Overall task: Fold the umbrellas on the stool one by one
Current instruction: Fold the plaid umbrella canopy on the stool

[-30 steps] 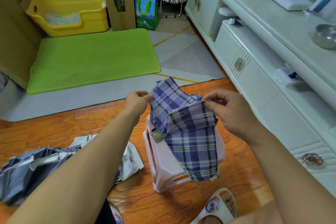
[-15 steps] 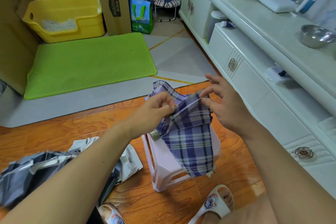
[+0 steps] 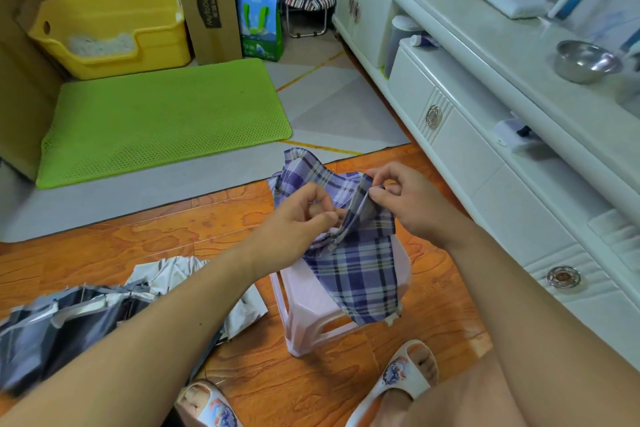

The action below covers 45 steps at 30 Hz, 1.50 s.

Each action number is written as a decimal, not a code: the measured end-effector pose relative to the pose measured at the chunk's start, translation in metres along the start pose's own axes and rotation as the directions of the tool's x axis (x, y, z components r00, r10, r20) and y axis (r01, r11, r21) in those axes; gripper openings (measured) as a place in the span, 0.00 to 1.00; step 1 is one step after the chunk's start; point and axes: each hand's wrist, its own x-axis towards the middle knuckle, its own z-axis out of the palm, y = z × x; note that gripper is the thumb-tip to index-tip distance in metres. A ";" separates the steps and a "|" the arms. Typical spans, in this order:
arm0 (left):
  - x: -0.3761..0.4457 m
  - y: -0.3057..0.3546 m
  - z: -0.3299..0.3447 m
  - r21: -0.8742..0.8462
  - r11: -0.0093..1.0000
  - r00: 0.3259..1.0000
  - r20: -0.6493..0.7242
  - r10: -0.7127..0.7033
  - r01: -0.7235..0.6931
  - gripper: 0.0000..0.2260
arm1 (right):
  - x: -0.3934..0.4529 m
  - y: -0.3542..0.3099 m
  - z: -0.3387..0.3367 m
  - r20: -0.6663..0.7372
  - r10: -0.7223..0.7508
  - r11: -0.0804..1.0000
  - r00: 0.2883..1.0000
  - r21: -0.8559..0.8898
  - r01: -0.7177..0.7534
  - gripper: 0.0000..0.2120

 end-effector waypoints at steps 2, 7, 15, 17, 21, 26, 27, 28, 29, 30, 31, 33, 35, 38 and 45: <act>-0.001 -0.005 0.000 0.090 0.995 0.999 -0.006 0.050 -0.049 0.10 | 0.002 0.000 -0.001 -0.033 -0.023 1.000 0.999 -0.001 0.023 0.03; 0.000 -0.012 0.006 0.476 0.870 0.959 -0.162 0.231 -0.129 0.16 | 0.002 0.000 -0.001 -0.128 -0.035 0.981 0.991 0.185 0.058 0.09; 0.034 -0.026 -0.057 0.083 0.995 0.796 -0.605 0.008 0.053 0.11 | -0.017 0.047 -0.003 -0.137 0.339 0.924 0.931 -0.135 -0.357 0.04; 0.037 -0.032 -0.067 -0.052 0.993 0.848 -0.516 -0.121 0.110 0.10 | -0.030 0.061 0.003 0.137 0.544 0.798 0.828 -0.389 -0.460 0.08; 0.038 -0.040 -0.064 -0.263 0.947 0.903 -0.336 -0.268 0.183 0.09 | -0.042 0.075 0.013 0.265 0.733 0.662 0.627 -0.486 -0.570 0.09; 0.025 -0.044 -0.037 0.436 0.876 0.932 -0.362 -0.038 0.205 0.06 | -0.048 0.085 0.019 0.359 0.763 0.645 0.538 -0.360 -0.675 0.15; 0.019 -0.044 -0.028 0.573 0.809 0.972 -0.233 0.009 0.130 0.07 | -0.049 0.086 0.019 0.373 0.754 0.653 0.541 -0.334 -0.680 0.16; 0.015 -0.046 -0.019 0.671 0.740 0.996 -0.086 0.011 0.050 0.08 | -0.049 0.086 0.019 0.384 0.745 0.660 0.545 -0.312 -0.683 0.17; 0.010 -0.047 -0.010 0.746 0.666 0.999 0.051 -0.015 -0.028 0.08 | -0.048 0.084 0.016 0.387 0.738 0.666 0.552 -0.287 -0.689 0.16; 0.005 -0.050 -0.003 0.807 0.580 0.985 0.168 -0.046 -0.111 0.09 | -0.047 0.082 0.013 0.382 0.729 0.674 0.568 -0.255 -0.693 0.15; 0.001 -0.053 0.004 0.850 0.492 0.965 0.254 -0.068 -0.189 0.12 | -0.045 0.079 0.009 0.377 0.706 0.696 0.599 -0.218 -0.684 0.13; -0.005 -0.061 0.015 0.883 0.374 0.935 0.343 -0.095 -0.285 0.24 | -0.041 0.070 0.002 0.336 0.612 0.773 0.717 -0.059 -0.632 0.06; -0.009 -0.067 0.021 0.897 0.329 0.935 0.343 -0.092 -0.297 0.34 | -0.036 0.061 -0.003 0.230 0.504 0.804 0.833 0.230 -0.549 0.09; -0.008 -0.069 0.024 0.888 0.384 0.967 0.237 0.091 -0.253 0.29 | -0.033 0.046 -0.008 0.172 0.423 0.715 0.890 0.540 -0.444 0.14; 0.000 -0.039 0.018 0.403 0.915 0.971 -0.226 0.078 0.021 0.14 | -0.033 0.032 -0.030 0.188 0.304 0.745 0.934 0.564 -0.356 0.19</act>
